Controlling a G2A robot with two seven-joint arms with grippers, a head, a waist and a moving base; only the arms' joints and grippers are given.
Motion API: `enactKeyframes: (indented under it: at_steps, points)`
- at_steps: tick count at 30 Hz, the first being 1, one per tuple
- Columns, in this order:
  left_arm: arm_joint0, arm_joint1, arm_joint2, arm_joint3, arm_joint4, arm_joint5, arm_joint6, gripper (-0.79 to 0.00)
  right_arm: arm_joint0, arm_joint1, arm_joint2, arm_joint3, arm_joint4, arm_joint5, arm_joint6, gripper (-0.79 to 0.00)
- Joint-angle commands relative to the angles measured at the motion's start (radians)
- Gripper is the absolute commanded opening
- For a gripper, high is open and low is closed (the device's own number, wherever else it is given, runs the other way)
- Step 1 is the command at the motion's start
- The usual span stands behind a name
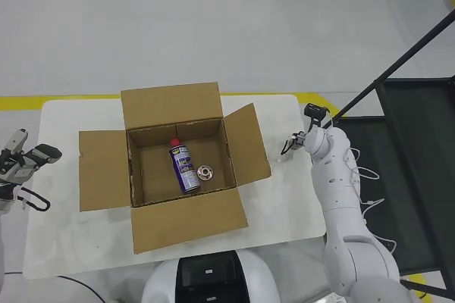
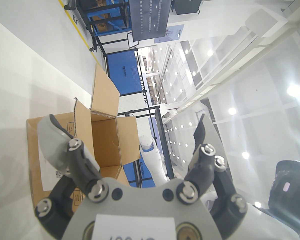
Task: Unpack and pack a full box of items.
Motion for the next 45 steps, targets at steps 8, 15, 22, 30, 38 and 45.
enactKeyframes:
  at_steps: [8,15,22,30,38,45]
  points:
    - [0.0,0.0,0.0,0.0,0.0,0.0,0.0,0.0,0.052,0.005,-0.007,0.099,0.031,0.018,-0.02,-0.523]
    - [0.0,0.0,0.0,0.0,0.0,0.0,0.0,0.0,0.043,0.017,0.012,0.049,0.053,0.024,0.004,0.0]
    - [0.0,0.0,0.0,0.0,0.0,0.0,0.0,0.0,-0.076,0.03,0.048,-0.219,0.109,-0.007,0.099,0.0]
    - [0.0,0.0,0.0,0.0,0.0,0.0,0.0,0.0,-0.327,0.038,0.13,-0.731,0.313,-0.08,0.206,0.0]
    - [0.0,0.0,0.0,0.0,0.0,0.0,0.0,0.0,-0.532,0.04,0.161,-1.12,0.633,-0.24,0.209,0.0]
    - [0.0,0.0,0.0,0.0,0.0,0.0,0.0,0.0,-0.568,0.053,0.025,-1.24,0.676,-0.354,0.275,0.0]
